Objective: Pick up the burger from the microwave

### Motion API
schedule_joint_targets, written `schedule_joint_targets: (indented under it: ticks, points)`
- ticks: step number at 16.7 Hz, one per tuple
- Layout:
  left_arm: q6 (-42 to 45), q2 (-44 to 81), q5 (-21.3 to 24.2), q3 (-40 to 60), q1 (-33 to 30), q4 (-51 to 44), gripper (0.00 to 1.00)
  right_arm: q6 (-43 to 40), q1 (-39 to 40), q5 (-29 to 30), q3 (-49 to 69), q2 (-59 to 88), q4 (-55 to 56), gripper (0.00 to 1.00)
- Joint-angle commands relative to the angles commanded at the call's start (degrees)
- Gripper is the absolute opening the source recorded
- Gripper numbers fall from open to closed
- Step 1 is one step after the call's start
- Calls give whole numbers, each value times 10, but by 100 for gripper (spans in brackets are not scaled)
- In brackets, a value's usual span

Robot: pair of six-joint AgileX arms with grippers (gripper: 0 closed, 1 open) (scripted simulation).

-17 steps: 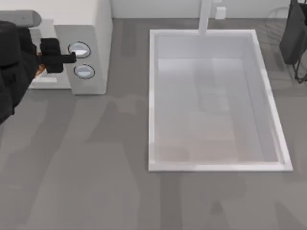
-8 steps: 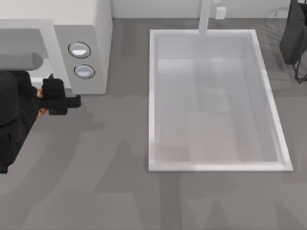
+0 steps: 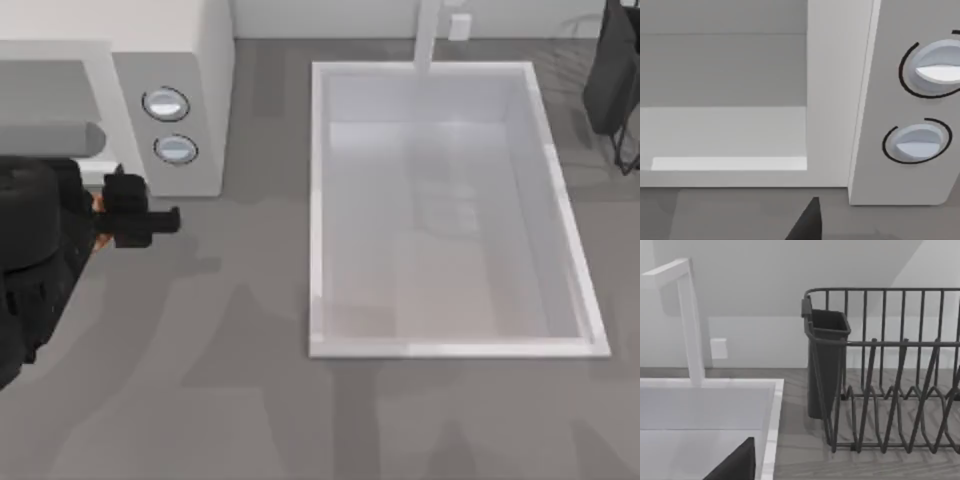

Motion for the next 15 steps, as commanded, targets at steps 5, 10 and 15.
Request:
schedule_joint_targets:
  ticks: [5, 10, 15]
  points:
    - [-1, 165, -1, -42, -5, 210, 0, 0, 0, 0, 0, 0, 0, 100]
    - [1, 317, 3, -93, -4, 438, 0, 0, 0, 0, 0, 0, 0, 100]
    - [2, 393, 7, -125, -1, 534, 0, 0, 0, 0, 0, 0, 0, 100]
